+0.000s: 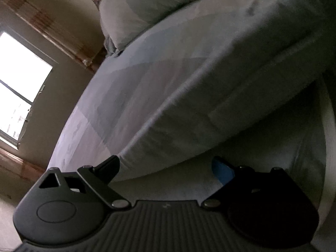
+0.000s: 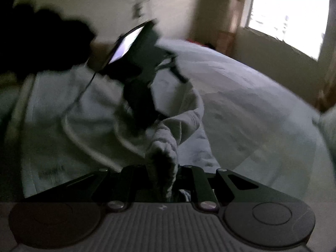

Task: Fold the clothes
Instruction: 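Lift and fold the grasped sweatpants over the body with the right gripper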

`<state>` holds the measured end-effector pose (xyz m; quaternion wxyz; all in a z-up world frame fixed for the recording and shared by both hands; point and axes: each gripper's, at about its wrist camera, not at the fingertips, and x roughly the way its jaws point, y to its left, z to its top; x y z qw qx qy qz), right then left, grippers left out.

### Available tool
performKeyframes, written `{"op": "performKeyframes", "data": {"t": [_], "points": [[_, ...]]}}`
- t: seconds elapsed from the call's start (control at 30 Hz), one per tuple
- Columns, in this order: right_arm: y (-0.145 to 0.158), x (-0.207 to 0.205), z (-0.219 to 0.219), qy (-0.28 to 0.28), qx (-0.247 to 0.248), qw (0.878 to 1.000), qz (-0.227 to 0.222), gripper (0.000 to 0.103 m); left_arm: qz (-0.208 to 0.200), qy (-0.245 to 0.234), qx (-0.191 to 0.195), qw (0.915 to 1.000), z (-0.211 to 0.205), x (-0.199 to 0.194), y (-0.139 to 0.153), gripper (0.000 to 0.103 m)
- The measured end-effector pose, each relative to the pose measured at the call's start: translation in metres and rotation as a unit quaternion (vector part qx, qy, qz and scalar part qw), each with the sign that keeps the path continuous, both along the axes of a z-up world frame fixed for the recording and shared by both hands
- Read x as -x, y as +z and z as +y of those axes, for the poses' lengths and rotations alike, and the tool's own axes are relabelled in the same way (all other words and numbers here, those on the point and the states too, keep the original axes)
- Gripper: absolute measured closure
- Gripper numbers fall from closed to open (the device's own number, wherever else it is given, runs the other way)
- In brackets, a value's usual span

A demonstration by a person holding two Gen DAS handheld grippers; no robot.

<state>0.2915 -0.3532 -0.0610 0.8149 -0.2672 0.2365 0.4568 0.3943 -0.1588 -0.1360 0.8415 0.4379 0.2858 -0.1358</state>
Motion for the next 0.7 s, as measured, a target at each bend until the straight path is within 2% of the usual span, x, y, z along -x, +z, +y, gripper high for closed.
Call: {"op": "performKeyframes", "data": {"t": [0.17,0.33,0.47,0.53,0.6,0.63,0.7], "points": [[-0.027,0.029,0.020,0.040,0.099,0.992,-0.065,0.085,-0.026,-0.010,-0.011,0.9996,0.006,0.012,-0.003,0.009],[-0.028,0.032,0.019,0.041,0.101,0.991,-0.080,0.085,-0.038,-0.039,-0.044,0.9975,0.007,0.015,-0.009,0.008],[-0.027,0.040,0.018,0.051,0.111,0.987,-0.108,0.085,-0.044,-0.060,-0.065,0.9951,0.005,0.017,-0.013,0.007],[-0.031,0.048,0.019,0.065,0.131,0.980,-0.132,0.085,-0.044,-0.064,-0.069,0.9946,0.004,0.017,-0.015,0.007],[-0.042,0.060,0.026,0.085,0.170,0.966,-0.175,0.084,-0.047,-0.070,-0.073,0.9937,0.003,0.016,-0.017,0.007],[-0.048,0.065,0.029,0.092,0.189,0.958,-0.195,0.084,-0.049,-0.080,-0.084,0.9921,0.003,0.016,-0.018,0.007],[-0.054,0.068,0.032,0.099,0.204,0.952,-0.207,0.084,-0.053,-0.099,-0.104,0.9881,0.003,0.016,-0.019,0.007]]}}
